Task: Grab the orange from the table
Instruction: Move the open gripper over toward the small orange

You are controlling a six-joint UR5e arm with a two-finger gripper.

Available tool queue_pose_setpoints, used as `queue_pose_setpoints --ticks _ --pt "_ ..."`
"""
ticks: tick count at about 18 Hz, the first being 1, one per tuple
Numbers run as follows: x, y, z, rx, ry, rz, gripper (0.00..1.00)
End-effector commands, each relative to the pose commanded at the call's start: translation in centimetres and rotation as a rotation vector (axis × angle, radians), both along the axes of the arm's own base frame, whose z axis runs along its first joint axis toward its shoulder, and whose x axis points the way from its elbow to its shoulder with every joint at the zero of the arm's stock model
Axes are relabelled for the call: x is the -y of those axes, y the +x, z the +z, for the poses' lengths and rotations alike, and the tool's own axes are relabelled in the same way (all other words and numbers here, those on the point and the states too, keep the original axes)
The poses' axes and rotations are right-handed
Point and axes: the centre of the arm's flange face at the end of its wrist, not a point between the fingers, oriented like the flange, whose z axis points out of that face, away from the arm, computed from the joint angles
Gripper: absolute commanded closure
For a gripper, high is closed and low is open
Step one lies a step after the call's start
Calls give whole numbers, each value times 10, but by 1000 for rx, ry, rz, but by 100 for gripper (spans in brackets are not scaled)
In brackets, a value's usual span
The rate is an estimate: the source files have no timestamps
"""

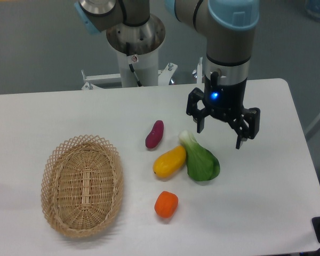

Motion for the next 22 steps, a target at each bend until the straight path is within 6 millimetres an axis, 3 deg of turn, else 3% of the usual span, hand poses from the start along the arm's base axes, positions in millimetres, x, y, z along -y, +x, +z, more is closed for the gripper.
queue_pose_setpoints --ticks 6,9,14,15,16,19,20,22 --pt "-9 2 -11 28 6 56 0" --pt "-31 9 -30 37 31 91 0" --pt "-60 24 -86 77 36 155 0" --pt "-69 30 -103 93 23 144 0" --pt "-77 38 -135 131 -14 151 0" --pt "-82 38 -160 173 -35 196 0" --pt "-89 51 -181 187 -53 179 0" --pt "-92 54 -197 163 -22 192 0"
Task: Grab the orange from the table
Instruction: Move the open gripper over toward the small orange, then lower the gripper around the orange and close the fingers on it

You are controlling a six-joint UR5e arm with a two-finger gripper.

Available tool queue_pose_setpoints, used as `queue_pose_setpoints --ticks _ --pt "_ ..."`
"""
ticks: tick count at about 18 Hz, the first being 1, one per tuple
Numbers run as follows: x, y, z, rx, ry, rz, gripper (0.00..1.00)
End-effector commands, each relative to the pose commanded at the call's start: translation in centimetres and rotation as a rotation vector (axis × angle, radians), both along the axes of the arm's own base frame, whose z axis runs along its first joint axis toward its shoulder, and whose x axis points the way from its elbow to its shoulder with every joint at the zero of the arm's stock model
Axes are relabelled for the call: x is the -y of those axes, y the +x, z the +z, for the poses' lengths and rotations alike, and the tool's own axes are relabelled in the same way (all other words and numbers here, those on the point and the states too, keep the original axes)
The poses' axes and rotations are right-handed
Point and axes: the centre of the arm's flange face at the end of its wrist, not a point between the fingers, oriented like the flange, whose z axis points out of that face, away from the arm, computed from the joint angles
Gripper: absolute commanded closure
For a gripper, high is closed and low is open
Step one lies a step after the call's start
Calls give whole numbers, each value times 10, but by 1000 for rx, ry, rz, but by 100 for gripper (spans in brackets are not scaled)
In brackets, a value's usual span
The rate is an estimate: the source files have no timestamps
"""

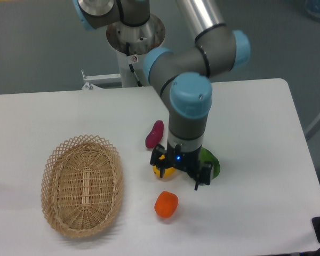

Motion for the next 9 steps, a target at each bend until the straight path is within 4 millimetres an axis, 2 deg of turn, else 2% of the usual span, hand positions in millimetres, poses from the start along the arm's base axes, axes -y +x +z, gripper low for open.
queue_pose_setpoints --ticks 2,3,5,7,9 --pt "-4 4 -14 9 -6 6 0" --pt "-8 4 -27 11 -21 14 0" --pt "-13 8 -37 -9 -55 17 0" --pt "-22 1 -56 -14 -58 44 0" --pt "-31 10 -66 -68 -102 50 0"
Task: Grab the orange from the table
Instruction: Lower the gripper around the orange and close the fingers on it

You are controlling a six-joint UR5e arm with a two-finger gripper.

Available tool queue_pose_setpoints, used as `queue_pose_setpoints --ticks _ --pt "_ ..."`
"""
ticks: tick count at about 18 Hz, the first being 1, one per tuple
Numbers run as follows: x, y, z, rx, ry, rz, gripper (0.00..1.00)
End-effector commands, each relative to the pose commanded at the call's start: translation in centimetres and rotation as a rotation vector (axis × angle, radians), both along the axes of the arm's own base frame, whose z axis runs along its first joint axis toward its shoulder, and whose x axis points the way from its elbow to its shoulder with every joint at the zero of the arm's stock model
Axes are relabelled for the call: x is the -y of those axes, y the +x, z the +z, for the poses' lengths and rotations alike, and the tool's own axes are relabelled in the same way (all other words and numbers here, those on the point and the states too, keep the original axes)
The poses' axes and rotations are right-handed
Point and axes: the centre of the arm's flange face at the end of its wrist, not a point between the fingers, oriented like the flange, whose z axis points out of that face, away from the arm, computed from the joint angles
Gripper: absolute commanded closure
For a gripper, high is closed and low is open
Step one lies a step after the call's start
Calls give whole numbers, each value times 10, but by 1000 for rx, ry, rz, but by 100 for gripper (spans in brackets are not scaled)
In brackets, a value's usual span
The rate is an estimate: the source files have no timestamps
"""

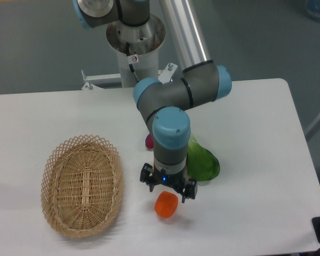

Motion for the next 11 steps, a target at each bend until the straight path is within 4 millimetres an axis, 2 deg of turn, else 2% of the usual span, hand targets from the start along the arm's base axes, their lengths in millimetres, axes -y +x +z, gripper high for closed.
queue_pose_setpoints --ticks 5,11 --pt "-8 5 -10 -30 -7 7 0" --pt "-8 9 -17 -38 -15 14 1"
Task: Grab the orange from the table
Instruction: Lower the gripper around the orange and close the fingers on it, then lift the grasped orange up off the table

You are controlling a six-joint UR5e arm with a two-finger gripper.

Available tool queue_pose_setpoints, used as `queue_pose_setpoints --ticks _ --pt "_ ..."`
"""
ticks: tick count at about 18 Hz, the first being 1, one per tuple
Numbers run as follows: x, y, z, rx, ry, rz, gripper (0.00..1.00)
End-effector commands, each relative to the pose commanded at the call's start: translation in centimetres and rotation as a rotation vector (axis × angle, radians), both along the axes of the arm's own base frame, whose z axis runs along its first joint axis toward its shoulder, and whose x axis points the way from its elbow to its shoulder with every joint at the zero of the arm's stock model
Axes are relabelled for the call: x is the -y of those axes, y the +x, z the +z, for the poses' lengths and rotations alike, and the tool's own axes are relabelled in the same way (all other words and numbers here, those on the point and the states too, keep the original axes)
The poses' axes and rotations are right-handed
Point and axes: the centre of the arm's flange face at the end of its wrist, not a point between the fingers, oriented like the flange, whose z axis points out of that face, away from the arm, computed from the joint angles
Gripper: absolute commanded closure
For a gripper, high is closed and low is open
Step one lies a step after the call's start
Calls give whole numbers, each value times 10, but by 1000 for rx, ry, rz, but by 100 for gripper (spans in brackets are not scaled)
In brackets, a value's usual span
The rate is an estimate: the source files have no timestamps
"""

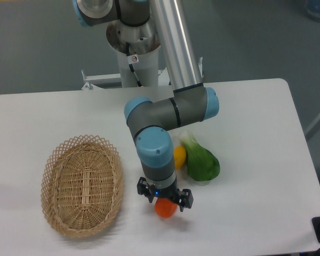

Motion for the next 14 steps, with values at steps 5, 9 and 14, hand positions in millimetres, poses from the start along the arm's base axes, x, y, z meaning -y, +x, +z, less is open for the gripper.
queue_pose_setpoints --ticks 5,9,14 --pt "-2 4 0 0 -3 -7 25" --pt "-1 3 1 -2 -2 -12 31" --pt "0 4 4 -4 1 -7 43"
